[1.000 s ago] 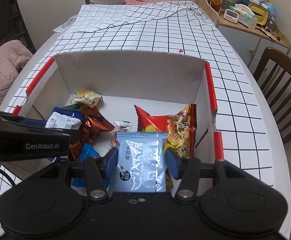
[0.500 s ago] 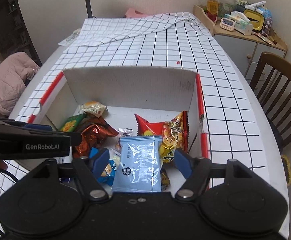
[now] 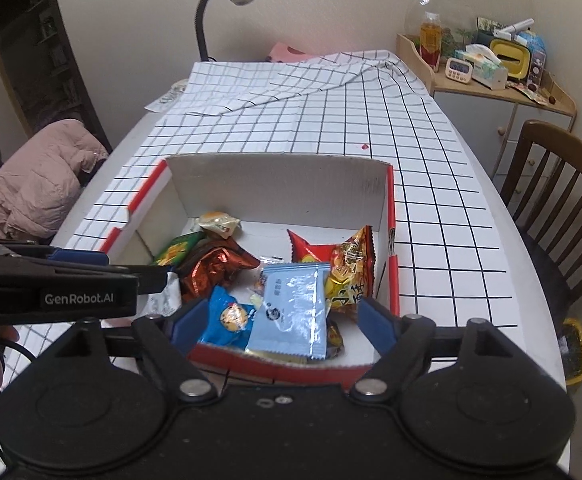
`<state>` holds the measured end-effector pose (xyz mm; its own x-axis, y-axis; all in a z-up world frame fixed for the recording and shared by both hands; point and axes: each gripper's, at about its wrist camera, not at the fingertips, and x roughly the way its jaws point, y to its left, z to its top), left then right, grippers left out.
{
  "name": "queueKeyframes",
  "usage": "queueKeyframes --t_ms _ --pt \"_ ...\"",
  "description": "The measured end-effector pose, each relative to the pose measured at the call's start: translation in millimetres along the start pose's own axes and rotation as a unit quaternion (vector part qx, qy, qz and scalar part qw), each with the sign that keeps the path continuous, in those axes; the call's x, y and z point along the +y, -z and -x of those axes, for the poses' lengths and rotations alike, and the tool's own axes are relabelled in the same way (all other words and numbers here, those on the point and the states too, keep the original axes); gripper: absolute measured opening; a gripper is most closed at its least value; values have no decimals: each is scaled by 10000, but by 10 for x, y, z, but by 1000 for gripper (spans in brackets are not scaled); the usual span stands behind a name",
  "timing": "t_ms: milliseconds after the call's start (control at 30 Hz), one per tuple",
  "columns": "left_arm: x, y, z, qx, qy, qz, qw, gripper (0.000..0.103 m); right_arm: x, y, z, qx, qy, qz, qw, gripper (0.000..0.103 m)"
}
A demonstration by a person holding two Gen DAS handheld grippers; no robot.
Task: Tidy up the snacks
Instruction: 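Open both tools to drop both packs into the box, then move both tools back toward the purple candy and yellow M&M's bag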
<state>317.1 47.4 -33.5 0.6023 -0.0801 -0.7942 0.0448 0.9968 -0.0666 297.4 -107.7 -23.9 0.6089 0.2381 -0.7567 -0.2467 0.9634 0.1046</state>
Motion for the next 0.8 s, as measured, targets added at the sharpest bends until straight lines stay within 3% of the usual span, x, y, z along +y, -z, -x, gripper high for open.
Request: queueKeyframes --t_ms 267,367,633,800 --pt "-68 208 357 -228 47 -27 9997 63 17 174 313 -173 -173 108 9996 88" --pt "-97 311 487 -340 31 -58 9994 68 27 238 406 -202 -224 117 9995 89" --pt "-89 567 700 -371 81 -28 9993 69 67 407 595 -261 -401 175 9987 90" --pt "-26 741 719 -271 112 120 9995 73 70 555 654 -271 -507 102 9983 102"
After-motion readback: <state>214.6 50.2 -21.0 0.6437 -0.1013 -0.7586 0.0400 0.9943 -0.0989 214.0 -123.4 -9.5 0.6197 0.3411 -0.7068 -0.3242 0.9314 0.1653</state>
